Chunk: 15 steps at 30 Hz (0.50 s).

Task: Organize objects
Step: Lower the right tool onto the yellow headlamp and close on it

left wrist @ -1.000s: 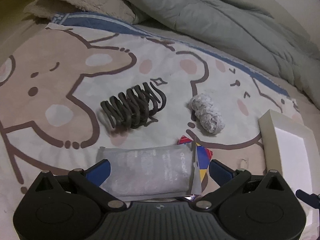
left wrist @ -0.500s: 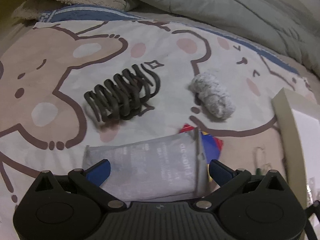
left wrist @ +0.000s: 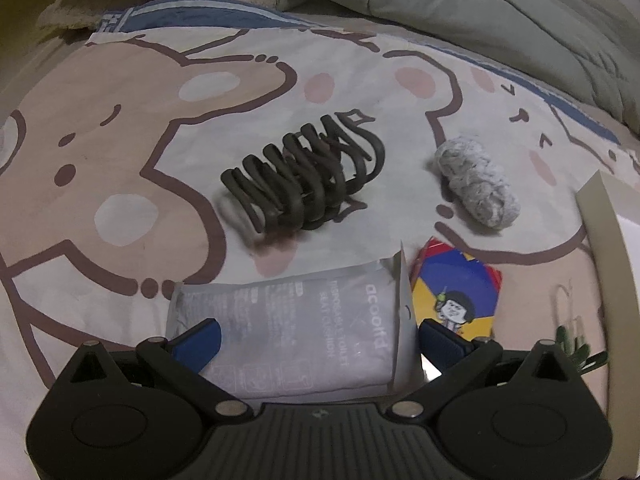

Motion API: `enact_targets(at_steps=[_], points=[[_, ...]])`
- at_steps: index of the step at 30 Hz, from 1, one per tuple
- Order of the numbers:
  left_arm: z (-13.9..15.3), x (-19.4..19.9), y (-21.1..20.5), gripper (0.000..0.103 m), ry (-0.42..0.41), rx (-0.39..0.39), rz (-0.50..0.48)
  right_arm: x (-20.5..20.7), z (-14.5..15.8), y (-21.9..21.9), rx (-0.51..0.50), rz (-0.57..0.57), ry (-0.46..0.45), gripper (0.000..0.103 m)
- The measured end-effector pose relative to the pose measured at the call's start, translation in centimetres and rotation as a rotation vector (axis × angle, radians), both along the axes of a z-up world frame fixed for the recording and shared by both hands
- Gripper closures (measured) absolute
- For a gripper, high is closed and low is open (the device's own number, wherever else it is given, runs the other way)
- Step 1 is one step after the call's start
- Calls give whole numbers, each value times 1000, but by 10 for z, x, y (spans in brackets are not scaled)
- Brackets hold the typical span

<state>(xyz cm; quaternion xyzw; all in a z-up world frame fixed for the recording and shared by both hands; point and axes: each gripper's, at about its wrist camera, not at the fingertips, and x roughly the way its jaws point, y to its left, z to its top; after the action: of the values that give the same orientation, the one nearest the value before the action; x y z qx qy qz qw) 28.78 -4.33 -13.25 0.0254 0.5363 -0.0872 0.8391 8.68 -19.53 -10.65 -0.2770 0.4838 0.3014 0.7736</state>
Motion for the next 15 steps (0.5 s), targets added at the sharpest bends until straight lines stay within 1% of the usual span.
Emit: enact_targets(at_steps=[2, 4, 6, 8, 9, 11, 13, 15], points=[[-1, 1, 1, 0, 0, 12, 0, -2, 1, 2, -21, -5, -27, 46], [-2, 2, 0, 0, -2, 32, 5, 4, 3, 3, -25, -18, -42, 42], [-2, 2, 1, 0, -2, 33, 7, 8, 6, 2, -23, -27, -67, 39], [-2, 3, 1, 0, 1, 30, 10, 12, 10, 2, -7, -23, -77, 39], [-3, 3, 1, 0, 2, 29, 11, 15, 11, 2, 5, -21, -72, 41], [-3, 4, 1, 0, 4, 26, 12, 21, 14, 3, 37, -11, -38, 51], [-5, 5, 2, 0, 0, 23, 3, 24, 13, 8, 41, 10, -12, 59], [-6, 7, 5, 0, 1, 12, 1, 24, 9, 16, 15, 38, -9, 60]])
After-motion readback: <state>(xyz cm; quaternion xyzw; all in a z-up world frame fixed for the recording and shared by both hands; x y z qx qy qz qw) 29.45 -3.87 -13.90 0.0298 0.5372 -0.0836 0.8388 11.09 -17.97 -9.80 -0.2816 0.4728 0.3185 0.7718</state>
